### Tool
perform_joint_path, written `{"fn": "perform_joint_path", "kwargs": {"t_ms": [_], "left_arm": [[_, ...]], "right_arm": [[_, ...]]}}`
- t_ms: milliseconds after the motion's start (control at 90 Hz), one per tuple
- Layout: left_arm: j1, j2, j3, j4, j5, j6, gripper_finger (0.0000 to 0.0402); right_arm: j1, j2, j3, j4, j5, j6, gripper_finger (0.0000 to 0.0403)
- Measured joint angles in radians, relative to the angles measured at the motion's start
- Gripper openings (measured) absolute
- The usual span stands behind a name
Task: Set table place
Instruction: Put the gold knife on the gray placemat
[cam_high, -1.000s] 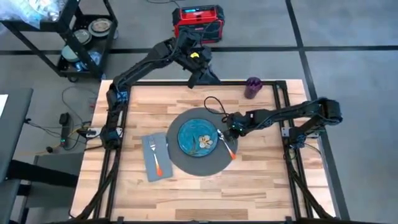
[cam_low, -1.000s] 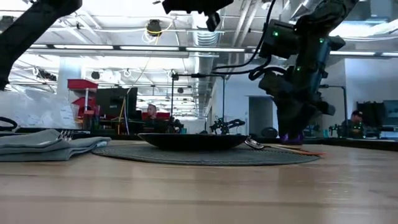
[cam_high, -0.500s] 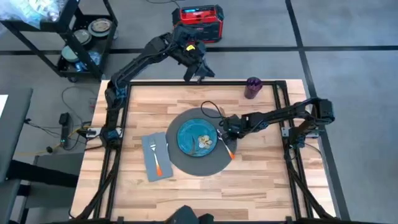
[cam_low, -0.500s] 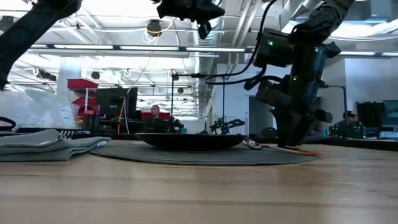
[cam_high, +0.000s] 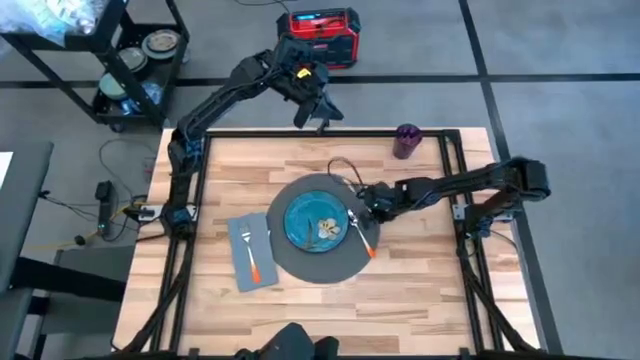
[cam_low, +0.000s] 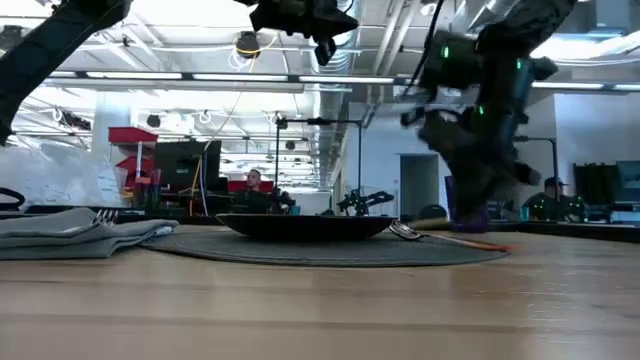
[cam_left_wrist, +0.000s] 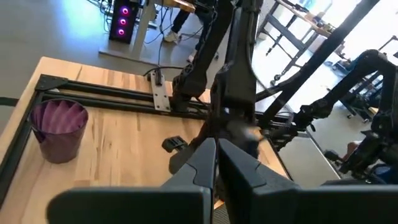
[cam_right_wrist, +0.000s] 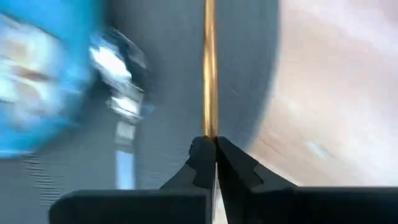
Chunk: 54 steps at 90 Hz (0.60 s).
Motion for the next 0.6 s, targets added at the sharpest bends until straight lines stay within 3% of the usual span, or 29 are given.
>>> {"fn": "perform_joint_path", "kwargs": {"t_ms": [133, 433, 600], "left_arm": [[0.000, 0.000, 0.000, -0.036, -0.001, 0.022, 0.0000], [0.000, 0.000, 0.000, -0.093, -0.001, 0.046, 0.0000], [0.000, 0.000, 0.000, -0.143, -0.002, 0.082, 0.0000]], "right_arm": [[0.013, -0.025, 0.000, 0.092, -0.076, -0.014, 0.0001], [0.074, -0.004, 0.000, 0.185, -0.126, 0.020, 0.0001], [0.079, -0.026, 0.000, 0.139, 0.012, 0.091, 0.0000]]}}
